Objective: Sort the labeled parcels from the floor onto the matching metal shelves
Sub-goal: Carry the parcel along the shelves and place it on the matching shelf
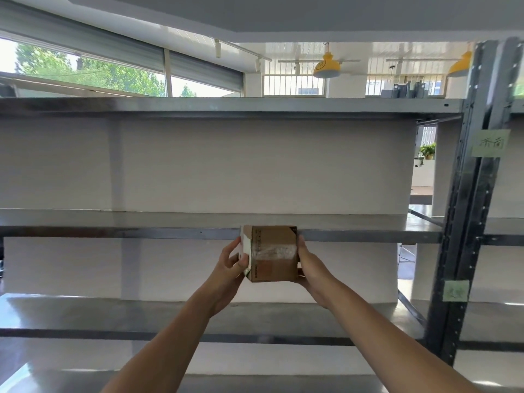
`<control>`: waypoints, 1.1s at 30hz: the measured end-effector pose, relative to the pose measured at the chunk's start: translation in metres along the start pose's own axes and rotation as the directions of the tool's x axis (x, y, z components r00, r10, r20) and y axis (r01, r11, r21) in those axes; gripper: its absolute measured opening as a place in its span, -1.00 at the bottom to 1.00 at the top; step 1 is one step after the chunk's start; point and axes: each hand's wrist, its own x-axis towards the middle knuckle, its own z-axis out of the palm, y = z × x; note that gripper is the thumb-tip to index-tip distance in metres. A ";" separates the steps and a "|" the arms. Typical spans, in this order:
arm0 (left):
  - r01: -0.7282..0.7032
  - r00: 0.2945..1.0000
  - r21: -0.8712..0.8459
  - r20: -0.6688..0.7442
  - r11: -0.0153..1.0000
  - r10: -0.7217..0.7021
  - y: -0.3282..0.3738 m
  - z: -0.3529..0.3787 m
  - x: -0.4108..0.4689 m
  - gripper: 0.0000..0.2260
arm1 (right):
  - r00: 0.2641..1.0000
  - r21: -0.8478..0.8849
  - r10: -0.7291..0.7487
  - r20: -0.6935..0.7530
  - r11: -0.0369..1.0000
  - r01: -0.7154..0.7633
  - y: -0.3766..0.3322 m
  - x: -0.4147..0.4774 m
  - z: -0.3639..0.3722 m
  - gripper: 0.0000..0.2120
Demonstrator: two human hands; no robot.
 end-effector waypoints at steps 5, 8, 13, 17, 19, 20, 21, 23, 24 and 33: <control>-0.056 0.996 0.123 0.080 0.991 0.046 0.002 -0.008 -0.008 -0.17 | 0.998 0.117 -0.016 0.060 0.993 0.009 0.008 -0.003 -0.001 -0.44; -0.072 0.997 0.104 0.049 0.992 0.067 0.007 -0.006 -0.011 -0.29 | 0.993 0.162 -0.005 0.114 0.987 -0.013 0.010 -0.002 -0.002 -0.37; -0.105 0.991 0.047 -0.077 0.993 0.109 0.015 0.004 -0.013 -0.34 | 0.991 0.321 -0.032 0.127 0.947 -0.011 0.009 0.001 -0.004 -0.50; -0.050 0.989 0.024 -0.140 0.998 0.053 0.017 0.010 -0.018 -0.34 | 0.993 0.375 -0.062 0.096 0.927 0.022 0.008 -0.001 0.001 -0.56; 0.004 0.988 -0.005 -0.153 1.000 -0.005 0.017 0.014 -0.020 -0.38 | 0.994 0.383 -0.074 0.075 0.923 0.040 0.009 -0.001 0.003 -0.55; 0.025 0.987 -0.020 -0.156 0.999 -0.028 0.017 0.017 -0.021 -0.39 | 0.995 0.392 -0.079 0.066 0.919 0.047 0.009 -0.001 0.003 -0.55; 0.040 0.987 -0.036 -0.156 0.999 -0.045 0.016 0.019 -0.021 -0.39 | 0.994 0.399 -0.087 0.066 0.915 0.053 0.008 -0.002 0.002 -0.55; 0.054 0.988 -0.075 -0.138 0.996 -0.064 0.015 0.023 -0.022 -0.41 | 0.992 0.409 -0.100 0.076 0.910 0.060 0.006 -0.002 -0.001 -0.54; 0.050 0.991 -0.101 -0.121 0.994 -0.062 0.015 0.024 -0.022 -0.43 | 0.991 0.411 -0.102 0.081 0.910 0.060 0.006 -0.003 -0.002 -0.53; -0.012 0.998 -0.204 -0.066 0.979 -0.001 0.012 0.039 -0.028 -0.52 | 0.967 0.249 -0.244 0.073 0.943 0.220 0.017 -0.015 -0.001 -0.46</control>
